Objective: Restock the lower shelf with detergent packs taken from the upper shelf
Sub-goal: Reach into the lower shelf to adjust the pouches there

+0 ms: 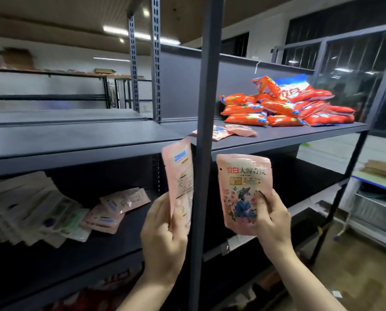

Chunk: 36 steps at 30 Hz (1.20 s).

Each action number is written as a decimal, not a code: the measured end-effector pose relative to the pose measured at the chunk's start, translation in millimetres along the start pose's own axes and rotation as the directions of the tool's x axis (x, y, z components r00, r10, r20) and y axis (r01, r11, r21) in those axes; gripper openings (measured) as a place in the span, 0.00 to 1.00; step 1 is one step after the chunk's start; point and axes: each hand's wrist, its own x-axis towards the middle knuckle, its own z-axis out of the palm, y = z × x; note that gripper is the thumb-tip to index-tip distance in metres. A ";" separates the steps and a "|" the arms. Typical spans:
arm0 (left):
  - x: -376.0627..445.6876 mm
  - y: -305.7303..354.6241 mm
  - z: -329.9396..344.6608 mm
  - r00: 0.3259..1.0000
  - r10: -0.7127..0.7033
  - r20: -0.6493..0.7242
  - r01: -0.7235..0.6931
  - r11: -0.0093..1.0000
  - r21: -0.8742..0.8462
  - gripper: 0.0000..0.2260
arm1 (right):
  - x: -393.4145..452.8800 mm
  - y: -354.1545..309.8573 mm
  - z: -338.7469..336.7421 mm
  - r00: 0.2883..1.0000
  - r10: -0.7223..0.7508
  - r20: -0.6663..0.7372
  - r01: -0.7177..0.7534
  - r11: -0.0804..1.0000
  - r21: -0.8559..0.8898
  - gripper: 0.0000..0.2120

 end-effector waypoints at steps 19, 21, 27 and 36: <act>165.9 47.7 201.0 0.992 0.118 0.036 -0.123 0.938 0.324 0.18 | 123.4 47.6 -74.9 0.989 0.050 -0.139 -0.040 0.996 0.077 0.06; 176.5 42.1 215.4 0.991 0.128 -0.040 -0.099 0.901 0.423 0.17 | 139.0 51.3 -79.9 0.992 0.047 -0.117 -0.037 0.996 0.086 0.07; 191.7 22.0 255.5 0.958 0.282 0.042 -0.182 0.494 0.850 0.17 | 209.3 60.4 -90.4 0.996 0.057 -0.064 -0.041 0.973 0.227 0.07; 178.0 -27.4 292.0 0.833 -0.220 0.508 -0.385 0.430 0.817 0.14 | 311.9 76.9 -52.9 0.999 0.016 0.032 -0.026 0.936 0.350 0.10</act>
